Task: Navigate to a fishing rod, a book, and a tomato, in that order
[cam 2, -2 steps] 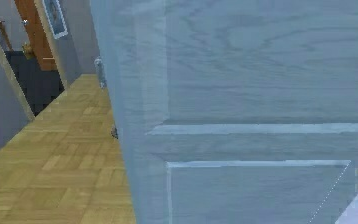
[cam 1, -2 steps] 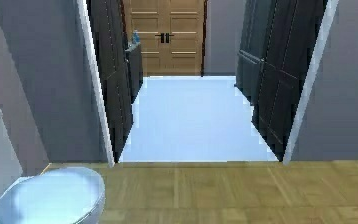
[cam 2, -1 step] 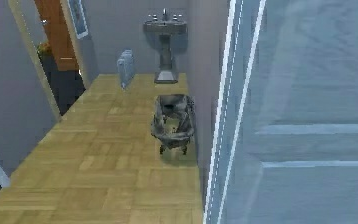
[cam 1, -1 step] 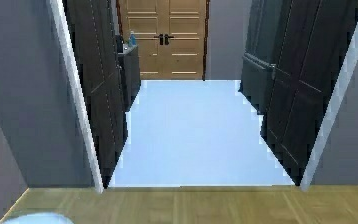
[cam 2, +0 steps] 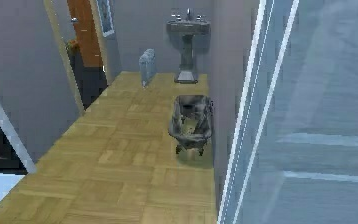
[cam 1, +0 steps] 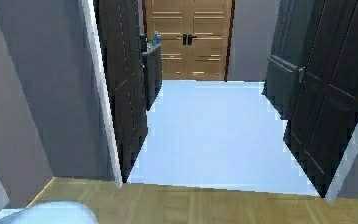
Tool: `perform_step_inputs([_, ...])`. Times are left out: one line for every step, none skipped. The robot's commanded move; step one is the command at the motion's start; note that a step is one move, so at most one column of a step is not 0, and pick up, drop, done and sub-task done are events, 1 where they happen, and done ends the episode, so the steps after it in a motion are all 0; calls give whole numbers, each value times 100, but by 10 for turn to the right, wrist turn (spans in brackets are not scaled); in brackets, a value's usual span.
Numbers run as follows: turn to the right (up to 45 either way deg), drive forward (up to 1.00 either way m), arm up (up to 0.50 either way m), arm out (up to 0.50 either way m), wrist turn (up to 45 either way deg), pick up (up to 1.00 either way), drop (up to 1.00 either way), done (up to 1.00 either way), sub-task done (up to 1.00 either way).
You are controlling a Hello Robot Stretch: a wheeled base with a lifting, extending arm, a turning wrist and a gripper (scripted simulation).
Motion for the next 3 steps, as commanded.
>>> perform_step_inputs([0,100,0,0,0,0,0,0,0])
perform_step_inputs([0,100,0,0,0,0,0,0,0])
perform_step_inputs([0,100,0,0,0,0,0,0,0])
